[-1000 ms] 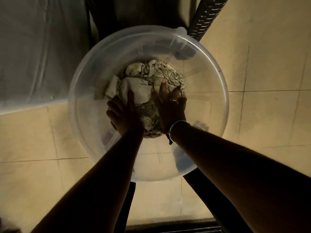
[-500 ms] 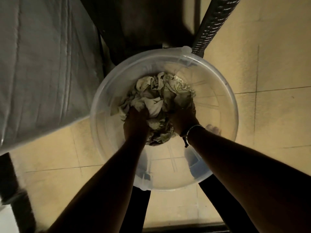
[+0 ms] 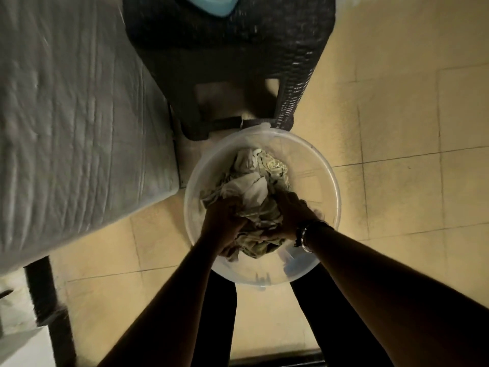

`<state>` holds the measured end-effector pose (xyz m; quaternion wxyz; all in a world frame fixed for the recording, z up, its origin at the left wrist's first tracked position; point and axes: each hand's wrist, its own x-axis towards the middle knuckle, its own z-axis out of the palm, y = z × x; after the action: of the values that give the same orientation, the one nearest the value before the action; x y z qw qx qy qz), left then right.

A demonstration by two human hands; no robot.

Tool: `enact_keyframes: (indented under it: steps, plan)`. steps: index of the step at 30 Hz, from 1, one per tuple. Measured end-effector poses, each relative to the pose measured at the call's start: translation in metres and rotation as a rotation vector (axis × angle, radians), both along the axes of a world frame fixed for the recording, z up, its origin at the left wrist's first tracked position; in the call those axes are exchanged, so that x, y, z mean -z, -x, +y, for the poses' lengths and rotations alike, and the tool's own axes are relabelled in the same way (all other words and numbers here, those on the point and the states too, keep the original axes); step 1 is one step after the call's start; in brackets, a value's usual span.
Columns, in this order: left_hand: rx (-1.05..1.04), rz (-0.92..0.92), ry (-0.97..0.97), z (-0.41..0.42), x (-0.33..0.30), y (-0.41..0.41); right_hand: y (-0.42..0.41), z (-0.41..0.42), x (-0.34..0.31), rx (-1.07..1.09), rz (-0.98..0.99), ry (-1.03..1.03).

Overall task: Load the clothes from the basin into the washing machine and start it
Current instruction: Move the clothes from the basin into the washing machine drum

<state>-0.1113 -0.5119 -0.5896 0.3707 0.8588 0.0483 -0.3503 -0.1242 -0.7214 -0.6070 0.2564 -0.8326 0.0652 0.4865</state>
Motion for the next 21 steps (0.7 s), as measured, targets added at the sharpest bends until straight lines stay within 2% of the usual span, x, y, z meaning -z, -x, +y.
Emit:
enact_keyframes:
  steps: [4,7,9,11,13,14,15,16,18,19,20,21]
  plan:
    - [-0.151,0.178,0.213,0.011,-0.040,-0.004,0.001,-0.005,-0.013,-0.106,0.023,-0.013]
    - [-0.237,0.275,0.345,0.016,-0.070,-0.011,0.008,-0.002,-0.022,-0.067,0.012,-0.073]
    - [-0.242,0.316,0.380,0.021,-0.088,-0.013,0.022,-0.002,-0.017,0.048,0.057,-0.146]
    - [-0.257,0.337,0.417,0.030,-0.106,-0.012,0.043,-0.006,-0.007,0.019,0.019,-0.167]
    - [-0.281,0.362,0.460,0.040,-0.122,-0.010,0.047,-0.003,-0.030,-0.092,-0.113,-0.166]
    - [-0.295,0.366,0.473,0.044,-0.130,-0.009,0.045,0.000,-0.040,-0.082,-0.149,-0.222]
    - [-0.318,0.365,0.486,0.048,-0.138,-0.008,0.045,0.005,-0.053,-0.056,-0.152,-0.306]
    - [-0.338,0.366,0.497,0.052,-0.145,-0.008,0.039,0.010,-0.066,0.074,-0.135,-0.362]
    - [-0.377,0.379,0.521,0.059,-0.156,-0.008,0.040,0.011,-0.082,-0.167,-0.242,-0.305]
    - [-0.403,0.383,0.527,0.061,-0.162,-0.008,0.046,0.011,-0.086,-0.174,-0.228,-0.293]
    - [-0.439,0.386,0.533,0.064,-0.167,-0.007,0.050,0.009,-0.095,-0.022,-0.141,-0.307]
    - [-0.485,0.393,0.541,0.065,-0.174,-0.007,0.054,0.007,-0.106,0.000,-0.171,-0.342]
